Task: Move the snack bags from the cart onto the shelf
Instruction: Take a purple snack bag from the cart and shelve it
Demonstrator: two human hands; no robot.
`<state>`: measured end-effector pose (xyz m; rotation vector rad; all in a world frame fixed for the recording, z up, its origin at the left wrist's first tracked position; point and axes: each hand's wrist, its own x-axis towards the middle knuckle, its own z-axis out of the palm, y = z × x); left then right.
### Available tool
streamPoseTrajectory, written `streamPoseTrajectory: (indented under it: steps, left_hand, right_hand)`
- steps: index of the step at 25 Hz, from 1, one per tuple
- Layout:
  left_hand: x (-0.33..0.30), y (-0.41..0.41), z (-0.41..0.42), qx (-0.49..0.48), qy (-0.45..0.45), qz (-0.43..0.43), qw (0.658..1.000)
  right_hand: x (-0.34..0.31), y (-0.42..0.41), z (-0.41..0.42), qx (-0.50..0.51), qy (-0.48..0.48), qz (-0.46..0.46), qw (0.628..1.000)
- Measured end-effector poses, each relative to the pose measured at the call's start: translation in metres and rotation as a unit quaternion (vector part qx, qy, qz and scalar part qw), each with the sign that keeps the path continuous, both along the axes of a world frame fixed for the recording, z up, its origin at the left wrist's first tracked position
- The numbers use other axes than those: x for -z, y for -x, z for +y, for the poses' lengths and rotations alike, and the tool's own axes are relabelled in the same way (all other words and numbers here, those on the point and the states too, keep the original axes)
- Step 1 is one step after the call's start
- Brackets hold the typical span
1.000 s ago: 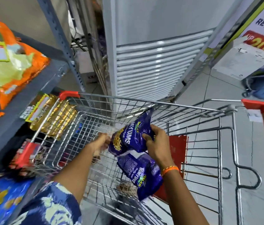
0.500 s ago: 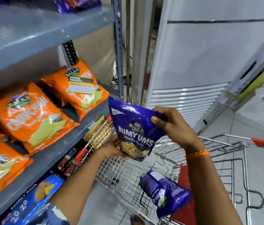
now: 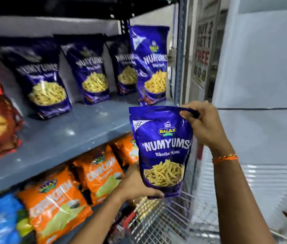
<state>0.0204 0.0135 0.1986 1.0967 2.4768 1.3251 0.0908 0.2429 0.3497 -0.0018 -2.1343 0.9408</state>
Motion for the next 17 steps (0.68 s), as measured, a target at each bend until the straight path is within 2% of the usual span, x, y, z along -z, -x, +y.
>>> streamPoseTrajectory:
  steps: [3,7,13,17]
  left_hand:
    - [-0.055,0.000,-0.027,-0.030,-0.024,0.057,0.998]
    - [-0.119,-0.001,-0.067,-0.118,-0.040,0.135,0.983]
    - [-0.172,0.019,-0.139,-0.263,-0.056,0.181,0.946]
    - [-0.184,0.052,-0.172,-0.301,-0.081,0.161,0.936]
  right_hand:
    - [-0.045,0.032,-0.025,-0.003,-0.006,0.113,0.994]
    - [-0.100,0.080,-0.066,-0.033,-0.006,0.231,0.972]
    - [-0.157,0.142,-0.143,-0.070,0.009,0.288,0.955]
    - [-0.173,0.174,-0.192,-0.105,0.039,0.298,0.948]
